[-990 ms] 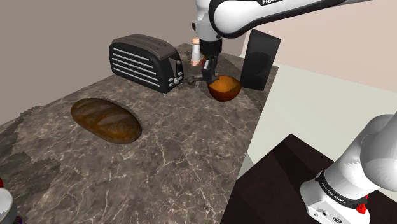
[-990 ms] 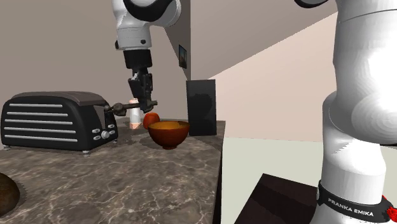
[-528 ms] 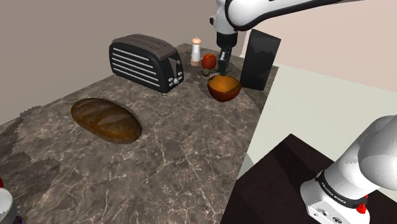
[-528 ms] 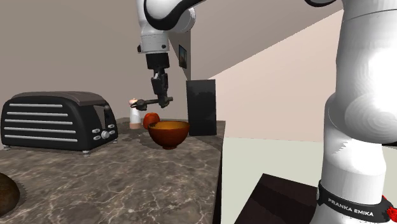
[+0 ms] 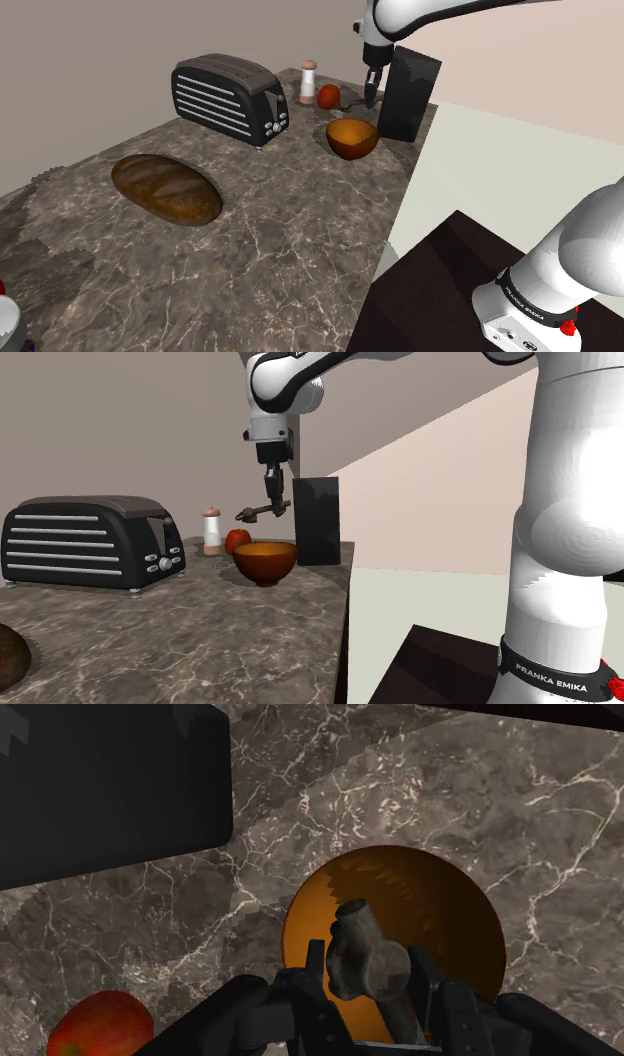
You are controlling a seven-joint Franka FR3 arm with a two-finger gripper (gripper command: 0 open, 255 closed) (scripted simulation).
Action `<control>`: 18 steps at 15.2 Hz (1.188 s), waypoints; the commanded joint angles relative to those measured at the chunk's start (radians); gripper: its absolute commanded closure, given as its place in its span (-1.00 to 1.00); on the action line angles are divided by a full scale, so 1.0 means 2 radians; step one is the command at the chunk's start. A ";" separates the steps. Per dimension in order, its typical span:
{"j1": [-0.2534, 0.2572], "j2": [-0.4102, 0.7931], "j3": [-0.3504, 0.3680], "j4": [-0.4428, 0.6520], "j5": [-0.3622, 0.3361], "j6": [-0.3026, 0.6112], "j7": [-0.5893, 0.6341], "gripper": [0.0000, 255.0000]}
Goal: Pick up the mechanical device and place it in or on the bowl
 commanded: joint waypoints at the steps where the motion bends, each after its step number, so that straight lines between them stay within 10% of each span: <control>1: -0.004 0.000 -0.004 -0.009 -0.001 0.011 -0.006 1.00; 18: -0.005 0.027 -0.005 -0.075 -0.012 0.102 0.014 1.00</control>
